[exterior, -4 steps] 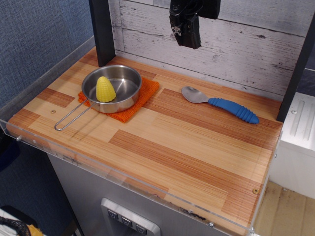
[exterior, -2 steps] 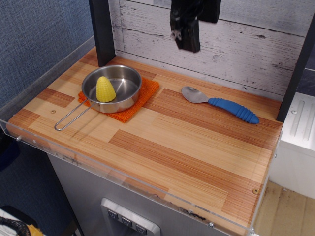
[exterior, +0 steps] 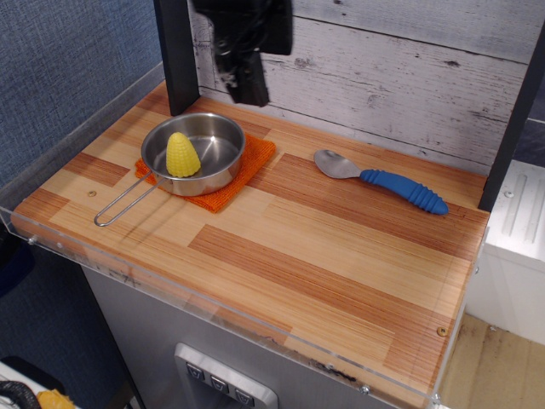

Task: Pick up the yellow pepper and place it in front of the blue spoon

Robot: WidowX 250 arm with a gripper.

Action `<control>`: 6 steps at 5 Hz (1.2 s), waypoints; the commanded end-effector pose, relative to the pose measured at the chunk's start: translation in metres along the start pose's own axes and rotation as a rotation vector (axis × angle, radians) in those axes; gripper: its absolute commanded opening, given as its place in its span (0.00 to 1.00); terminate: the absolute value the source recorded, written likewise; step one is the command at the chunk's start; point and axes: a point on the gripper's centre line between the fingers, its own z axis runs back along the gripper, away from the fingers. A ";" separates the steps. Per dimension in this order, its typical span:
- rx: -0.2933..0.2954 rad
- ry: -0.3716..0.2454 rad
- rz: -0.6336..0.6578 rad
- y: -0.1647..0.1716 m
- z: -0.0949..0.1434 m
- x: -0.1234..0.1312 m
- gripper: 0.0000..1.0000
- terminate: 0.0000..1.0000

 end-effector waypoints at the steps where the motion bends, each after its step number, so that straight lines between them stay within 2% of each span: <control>1: -0.065 -0.071 0.139 0.005 0.009 0.053 1.00 0.00; 4: -0.019 -0.139 0.260 -0.005 -0.023 0.094 1.00 0.00; 6: 0.020 -0.177 0.295 -0.004 -0.049 0.103 1.00 0.00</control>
